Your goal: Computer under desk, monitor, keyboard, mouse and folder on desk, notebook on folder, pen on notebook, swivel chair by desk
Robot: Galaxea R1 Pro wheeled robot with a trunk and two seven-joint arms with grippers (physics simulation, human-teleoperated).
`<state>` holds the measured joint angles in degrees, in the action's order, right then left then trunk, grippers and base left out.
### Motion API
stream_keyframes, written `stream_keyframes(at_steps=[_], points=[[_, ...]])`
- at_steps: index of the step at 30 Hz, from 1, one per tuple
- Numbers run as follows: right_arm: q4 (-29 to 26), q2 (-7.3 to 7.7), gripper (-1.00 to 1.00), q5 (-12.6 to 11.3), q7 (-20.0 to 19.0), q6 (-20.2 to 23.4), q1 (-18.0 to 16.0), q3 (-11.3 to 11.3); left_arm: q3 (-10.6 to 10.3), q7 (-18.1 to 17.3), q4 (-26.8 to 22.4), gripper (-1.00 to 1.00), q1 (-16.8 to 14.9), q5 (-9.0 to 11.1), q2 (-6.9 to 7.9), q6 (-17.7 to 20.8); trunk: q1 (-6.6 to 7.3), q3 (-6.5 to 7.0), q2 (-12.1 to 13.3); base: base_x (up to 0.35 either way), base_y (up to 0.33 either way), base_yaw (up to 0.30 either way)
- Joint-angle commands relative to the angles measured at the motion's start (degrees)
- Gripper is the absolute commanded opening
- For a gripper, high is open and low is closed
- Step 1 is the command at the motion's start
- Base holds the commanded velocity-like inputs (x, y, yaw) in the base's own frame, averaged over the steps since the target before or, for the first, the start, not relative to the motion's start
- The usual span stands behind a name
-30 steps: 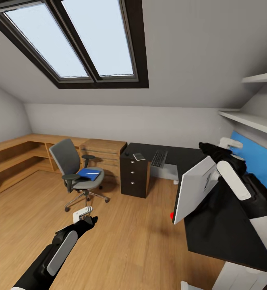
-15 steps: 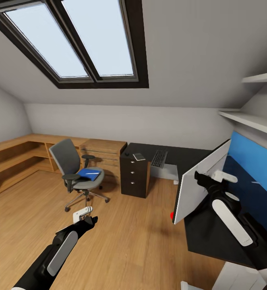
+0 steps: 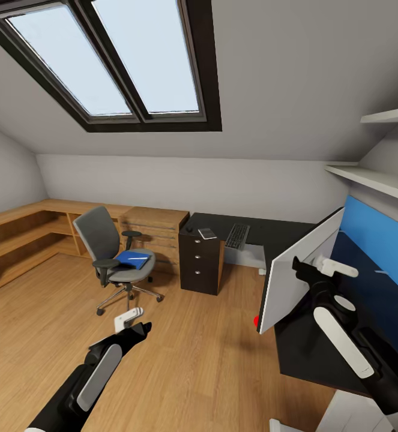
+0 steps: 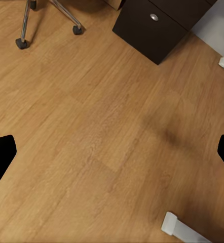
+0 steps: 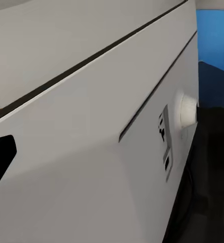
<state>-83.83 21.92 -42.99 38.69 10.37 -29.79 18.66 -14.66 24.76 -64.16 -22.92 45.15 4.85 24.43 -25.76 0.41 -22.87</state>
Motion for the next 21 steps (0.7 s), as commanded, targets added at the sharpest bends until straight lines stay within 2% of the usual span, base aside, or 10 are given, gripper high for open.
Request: stream_keyframes(at_steps=[1,8,13,21], points=[[-0.1,0.06,1.0,-0.1,0.4,0.0,0.0,0.1,-0.2,0.6,-0.1,1.0,0.0,0.6,0.0,0.0,-0.03,-0.03,-0.1,0.0,0.0,0.0],[0.4,0.02,1.0,0.0,0.5,-0.3,0.1,0.2,-0.3,0.6,0.0,1.0,0.0,0.6,-0.1,0.0,-0.03,-0.03,-0.1,-0.006,-0.001,0.0],[0.8,0.0,1.0,-0.1,0.4,-0.3,0.1,0.2,-0.3,0.6,0.0,1.0,0.0,0.6,-0.1,0.0,-0.03,-0.02,-0.1,-0.173,-0.07,-0.01],[1.8,-0.03,1.0,-0.1,0.3,-0.3,0.1,0.3,-0.3,0.6,0.0,1.0,0.0,0.7,-0.11,0.0,-0.03,0.13,-0.1,-0.287,-0.127,-0.216]])
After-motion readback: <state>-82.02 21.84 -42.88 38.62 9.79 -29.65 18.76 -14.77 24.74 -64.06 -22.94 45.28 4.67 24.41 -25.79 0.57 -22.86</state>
